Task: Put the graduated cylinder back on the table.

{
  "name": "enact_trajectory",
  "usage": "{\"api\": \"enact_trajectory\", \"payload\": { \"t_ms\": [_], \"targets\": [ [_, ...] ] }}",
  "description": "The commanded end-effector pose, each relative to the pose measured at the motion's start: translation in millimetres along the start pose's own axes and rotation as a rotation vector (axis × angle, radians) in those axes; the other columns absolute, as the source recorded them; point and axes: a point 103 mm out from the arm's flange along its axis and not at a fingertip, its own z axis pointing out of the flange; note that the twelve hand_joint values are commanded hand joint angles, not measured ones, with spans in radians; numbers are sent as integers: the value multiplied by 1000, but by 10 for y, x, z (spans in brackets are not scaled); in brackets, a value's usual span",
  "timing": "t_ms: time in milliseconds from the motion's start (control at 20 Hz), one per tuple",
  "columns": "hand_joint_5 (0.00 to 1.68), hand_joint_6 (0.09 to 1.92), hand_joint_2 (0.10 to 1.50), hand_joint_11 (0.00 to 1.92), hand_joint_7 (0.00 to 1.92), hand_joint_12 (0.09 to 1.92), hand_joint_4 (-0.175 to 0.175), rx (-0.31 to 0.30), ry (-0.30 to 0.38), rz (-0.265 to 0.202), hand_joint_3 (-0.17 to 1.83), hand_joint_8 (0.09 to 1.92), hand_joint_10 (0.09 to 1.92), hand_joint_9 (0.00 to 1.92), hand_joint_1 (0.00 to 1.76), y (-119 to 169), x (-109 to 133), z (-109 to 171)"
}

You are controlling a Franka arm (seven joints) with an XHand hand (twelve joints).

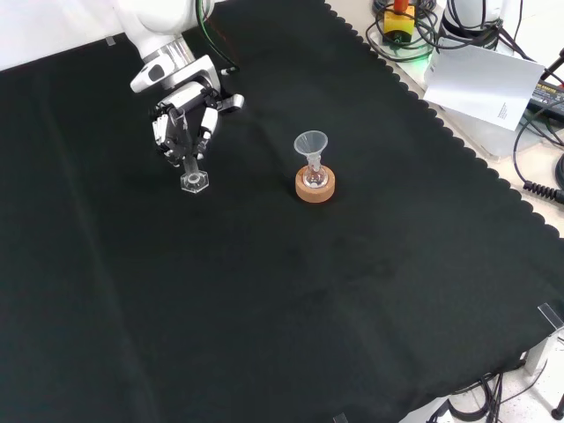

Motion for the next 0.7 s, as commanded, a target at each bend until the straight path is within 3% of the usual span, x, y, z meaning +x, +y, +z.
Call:
{"api": "enact_trajectory", "payload": {
  "t_ms": [50, 250, 550, 700],
  "targets": [
    [819, 789, 1090, 842, 725, 1052, -70, 22, 50, -2, -57, 639, 87, 1158, 1095, -44, -17, -5],
    [787, 654, 1109, 713, 674, 1145, -53, 33, 43, -3, -167, 635, 87, 1094, 1054, -57, 4, -33],
    [736, 627, 1097, 608, 642, 1213, -48, 32, 21, 2, -175, 626, 87, 1035, 1020, -64, 78, -147],
    [629, 615, 1088, 530, 571, 1249, -57, 25, 4, 9, -175, 628, 87, 973, 1005, -37, 139, -247]
  ]
}}
